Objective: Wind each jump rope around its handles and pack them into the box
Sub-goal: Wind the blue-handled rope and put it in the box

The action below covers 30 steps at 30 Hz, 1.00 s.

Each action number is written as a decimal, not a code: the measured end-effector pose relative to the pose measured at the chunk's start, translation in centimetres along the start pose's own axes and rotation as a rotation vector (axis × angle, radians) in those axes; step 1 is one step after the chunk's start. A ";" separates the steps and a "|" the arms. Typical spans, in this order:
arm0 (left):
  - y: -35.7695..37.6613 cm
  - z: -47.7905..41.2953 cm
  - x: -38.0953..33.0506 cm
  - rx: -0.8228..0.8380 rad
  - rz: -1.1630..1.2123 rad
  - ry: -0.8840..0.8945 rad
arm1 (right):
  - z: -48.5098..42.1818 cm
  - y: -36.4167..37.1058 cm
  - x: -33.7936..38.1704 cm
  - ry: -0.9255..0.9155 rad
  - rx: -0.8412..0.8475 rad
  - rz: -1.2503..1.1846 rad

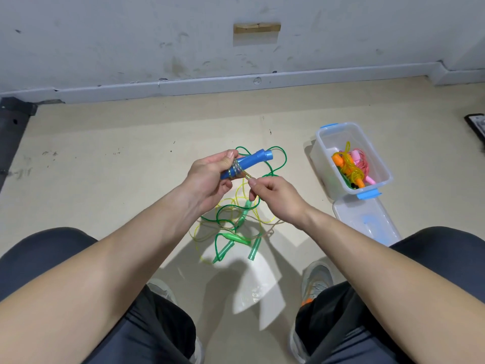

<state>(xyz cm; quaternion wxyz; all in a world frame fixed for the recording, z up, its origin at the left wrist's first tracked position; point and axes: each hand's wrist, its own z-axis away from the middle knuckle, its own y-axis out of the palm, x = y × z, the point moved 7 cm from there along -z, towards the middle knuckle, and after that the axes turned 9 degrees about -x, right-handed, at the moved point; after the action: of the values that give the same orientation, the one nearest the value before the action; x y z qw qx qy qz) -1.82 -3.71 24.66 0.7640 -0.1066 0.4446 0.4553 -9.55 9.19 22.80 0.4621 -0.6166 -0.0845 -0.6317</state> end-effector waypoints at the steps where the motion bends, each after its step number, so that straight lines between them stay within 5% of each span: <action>1: 0.2 0.1 0.1 0.027 0.021 -0.009 | 0.0 -0.2 -0.1 0.009 0.007 0.007; 10: 1.1 1.4 0.6 0.328 -0.110 -0.091 | -1.0 -2.6 -0.1 0.052 0.099 -0.288; 14: 1.1 1.5 0.6 0.550 -0.324 -0.050 | -0.6 -2.3 -0.4 0.212 0.373 -0.535; 17: 1.2 1.3 0.5 0.590 -0.491 0.034 | -0.2 -2.3 -0.5 0.282 0.461 -0.498; 22: 1.1 0.5 -0.4 0.495 -0.808 0.338 | -0.8 -2.3 -0.2 0.231 0.246 -0.277; 30: 0.8 0.2 1.4 0.511 -1.026 0.319 | -0.5 -1.5 0.9 -0.015 -0.009 0.172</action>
<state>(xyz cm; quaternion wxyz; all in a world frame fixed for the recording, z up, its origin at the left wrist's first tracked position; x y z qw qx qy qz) -2.01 -2.30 23.88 0.8116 -0.1878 0.5411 -0.1155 -10.79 9.28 24.12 0.5114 -0.6283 -0.0320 -0.5854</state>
